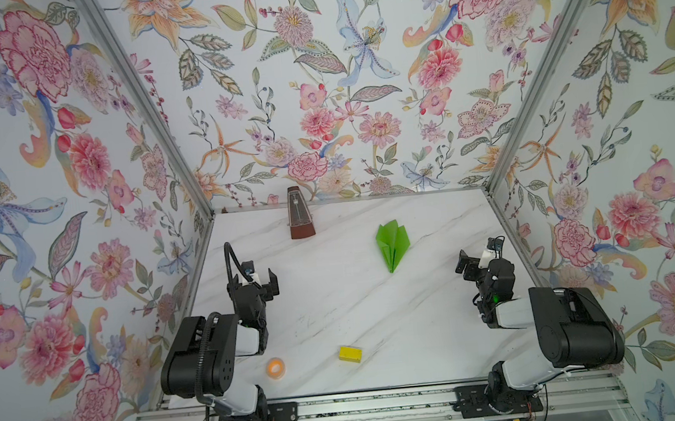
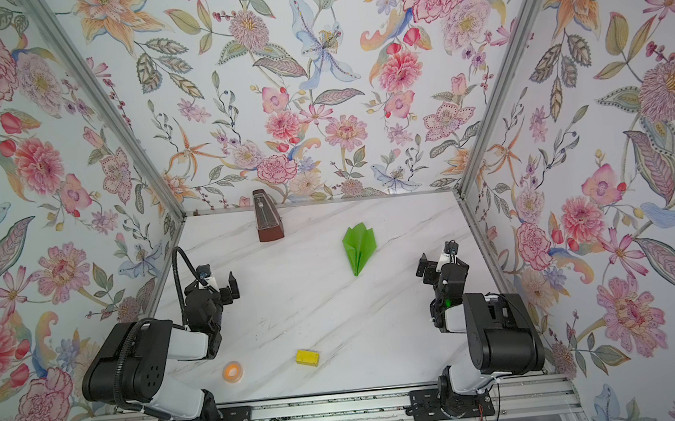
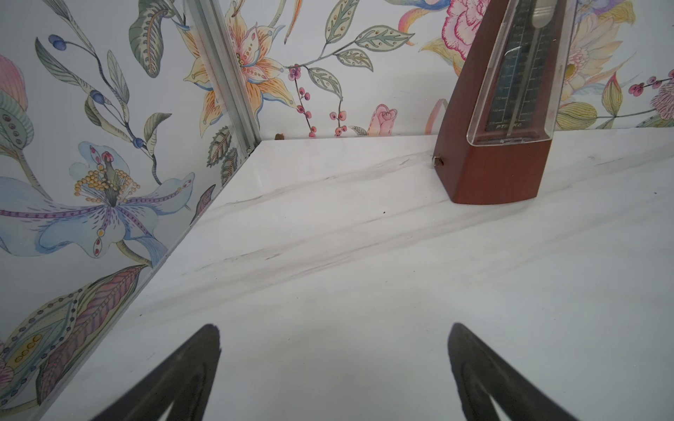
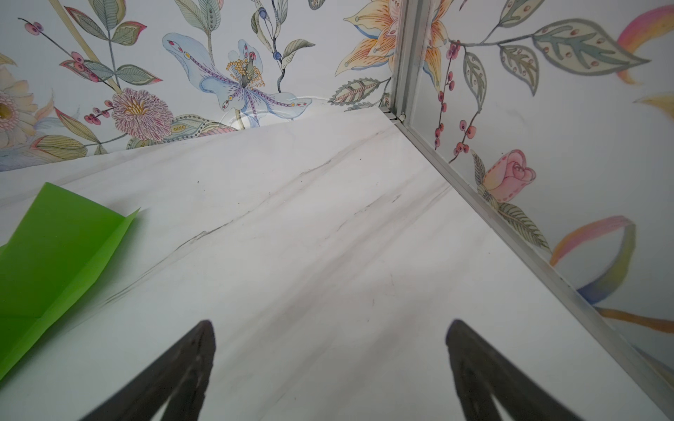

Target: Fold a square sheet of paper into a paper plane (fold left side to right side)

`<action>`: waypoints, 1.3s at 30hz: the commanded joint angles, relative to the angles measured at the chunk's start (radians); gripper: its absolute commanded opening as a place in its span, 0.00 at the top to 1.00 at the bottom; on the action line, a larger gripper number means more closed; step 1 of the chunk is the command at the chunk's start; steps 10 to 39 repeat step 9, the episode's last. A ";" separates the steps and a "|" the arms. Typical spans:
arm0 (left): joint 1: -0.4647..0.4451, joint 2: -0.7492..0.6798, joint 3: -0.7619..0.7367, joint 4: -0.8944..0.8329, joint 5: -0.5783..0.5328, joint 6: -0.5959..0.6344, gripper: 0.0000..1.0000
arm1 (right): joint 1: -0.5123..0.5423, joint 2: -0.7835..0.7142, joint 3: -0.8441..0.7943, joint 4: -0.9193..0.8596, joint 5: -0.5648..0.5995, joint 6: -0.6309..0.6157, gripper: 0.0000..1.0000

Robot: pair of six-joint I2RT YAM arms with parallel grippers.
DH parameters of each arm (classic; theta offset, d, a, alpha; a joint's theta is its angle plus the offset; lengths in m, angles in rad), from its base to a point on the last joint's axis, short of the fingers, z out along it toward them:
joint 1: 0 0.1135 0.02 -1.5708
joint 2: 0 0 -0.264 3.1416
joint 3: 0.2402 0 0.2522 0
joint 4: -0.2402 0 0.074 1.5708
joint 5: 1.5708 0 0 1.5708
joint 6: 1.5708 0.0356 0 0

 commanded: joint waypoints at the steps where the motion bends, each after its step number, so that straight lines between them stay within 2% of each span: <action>1: 0.008 -0.004 0.008 0.042 0.008 -0.012 0.01 | -0.002 0.003 -0.007 0.036 -0.006 0.013 0.01; 39: 0.007 -0.004 0.008 0.044 0.007 -0.012 0.01 | -0.005 0.002 -0.007 0.031 -0.010 0.016 0.01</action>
